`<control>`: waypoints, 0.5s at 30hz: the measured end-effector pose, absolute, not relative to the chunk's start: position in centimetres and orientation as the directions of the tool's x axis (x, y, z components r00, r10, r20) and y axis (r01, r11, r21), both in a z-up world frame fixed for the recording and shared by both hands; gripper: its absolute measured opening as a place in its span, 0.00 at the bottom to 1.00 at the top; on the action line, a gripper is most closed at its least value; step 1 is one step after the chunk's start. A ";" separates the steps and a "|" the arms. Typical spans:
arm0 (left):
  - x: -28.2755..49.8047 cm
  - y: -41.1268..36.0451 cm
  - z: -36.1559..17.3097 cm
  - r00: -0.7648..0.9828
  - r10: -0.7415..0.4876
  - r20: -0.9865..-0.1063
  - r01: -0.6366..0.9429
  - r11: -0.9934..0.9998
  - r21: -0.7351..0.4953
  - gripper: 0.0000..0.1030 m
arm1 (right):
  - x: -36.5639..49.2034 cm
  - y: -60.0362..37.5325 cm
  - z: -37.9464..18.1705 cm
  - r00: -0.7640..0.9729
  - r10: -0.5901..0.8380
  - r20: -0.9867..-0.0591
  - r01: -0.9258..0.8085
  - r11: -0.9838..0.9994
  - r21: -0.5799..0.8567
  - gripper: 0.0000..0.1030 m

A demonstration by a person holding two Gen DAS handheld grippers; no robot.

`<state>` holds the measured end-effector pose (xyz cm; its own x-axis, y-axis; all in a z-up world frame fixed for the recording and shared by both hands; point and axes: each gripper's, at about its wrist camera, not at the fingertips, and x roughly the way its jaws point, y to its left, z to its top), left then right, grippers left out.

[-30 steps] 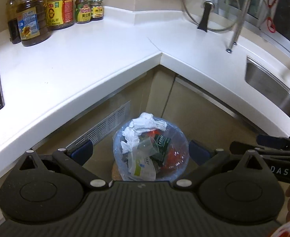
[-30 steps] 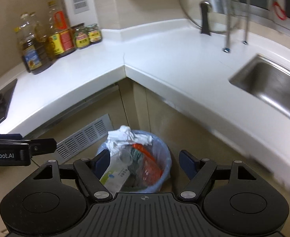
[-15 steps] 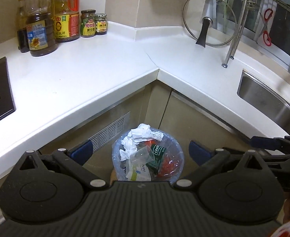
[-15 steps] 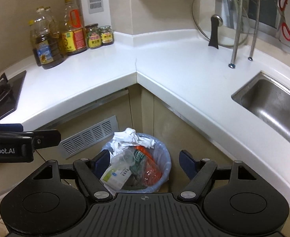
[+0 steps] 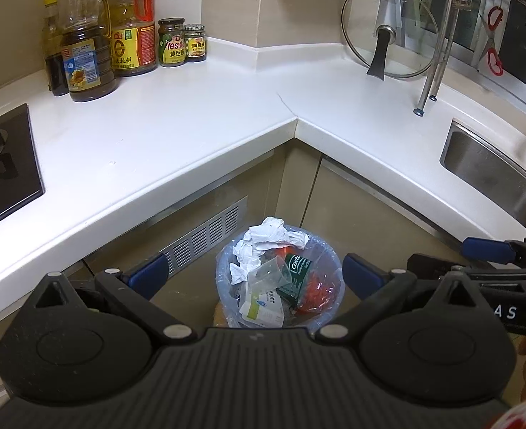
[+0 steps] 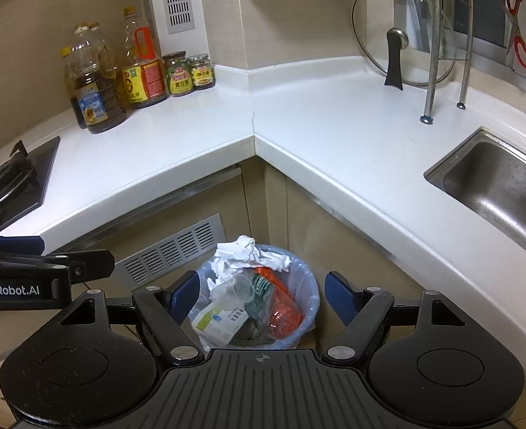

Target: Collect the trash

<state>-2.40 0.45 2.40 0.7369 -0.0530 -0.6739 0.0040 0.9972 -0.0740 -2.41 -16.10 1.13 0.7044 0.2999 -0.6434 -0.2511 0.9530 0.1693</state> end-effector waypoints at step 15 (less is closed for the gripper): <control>-2.6 0.1 2.5 0.737 -0.037 -0.675 0.005 0.999 -0.048 0.99 | -2.4 -16.6 1.3 0.715 0.298 -0.632 -0.256 0.953 0.160 0.75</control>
